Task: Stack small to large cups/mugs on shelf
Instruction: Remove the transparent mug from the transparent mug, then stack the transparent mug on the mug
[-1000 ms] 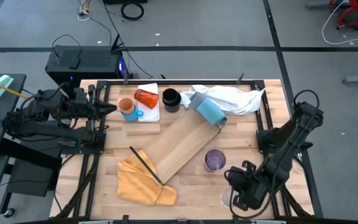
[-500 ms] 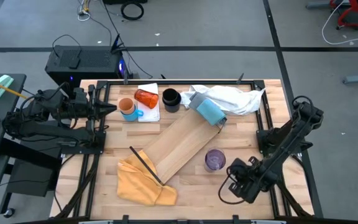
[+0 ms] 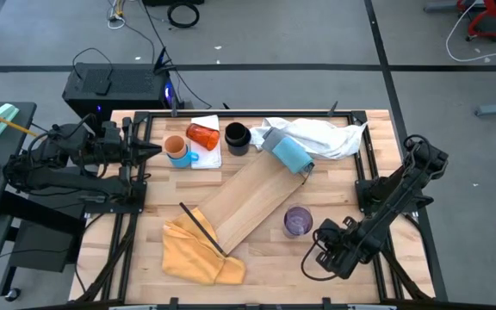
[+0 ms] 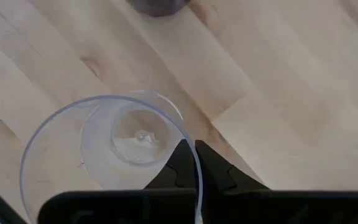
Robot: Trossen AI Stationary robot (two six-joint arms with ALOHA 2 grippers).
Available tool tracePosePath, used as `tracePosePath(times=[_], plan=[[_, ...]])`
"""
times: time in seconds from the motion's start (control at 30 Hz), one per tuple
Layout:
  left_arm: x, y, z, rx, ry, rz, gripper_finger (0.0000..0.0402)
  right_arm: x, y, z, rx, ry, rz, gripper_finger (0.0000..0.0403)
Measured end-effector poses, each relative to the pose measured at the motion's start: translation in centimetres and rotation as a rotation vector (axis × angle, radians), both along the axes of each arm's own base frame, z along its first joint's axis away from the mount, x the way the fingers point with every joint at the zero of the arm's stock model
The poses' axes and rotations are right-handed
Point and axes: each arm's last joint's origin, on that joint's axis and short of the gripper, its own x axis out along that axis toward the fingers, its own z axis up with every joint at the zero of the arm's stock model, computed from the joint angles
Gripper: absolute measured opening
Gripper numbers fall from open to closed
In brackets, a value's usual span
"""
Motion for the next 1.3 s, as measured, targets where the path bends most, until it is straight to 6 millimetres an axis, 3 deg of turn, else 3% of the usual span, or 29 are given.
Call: tracePosePath(times=[0.17,0.77,1.0,1.3], plan=[[0.0,0.0,0.0,0.000,0.000,0.000,0.0039,0.0,0.0,0.0,-0.002,0.001,0.001,0.0008],[0.0,0.0,0.0,0.003,0.001,-0.001,0.0041,0.4,0.1,0.7,0.054,-0.028,0.012,0.0108],[0.0,0.0,0.0,0.003,0.001,0.000,0.0039,0.4,-1.7,3.5,0.102,-0.096,0.058,0.0109],[0.0,0.0,0.0,0.003,0.001,0.000,0.0039,-1.3,-5.6,9.6,0.204,-0.315,0.212,0.0110]])
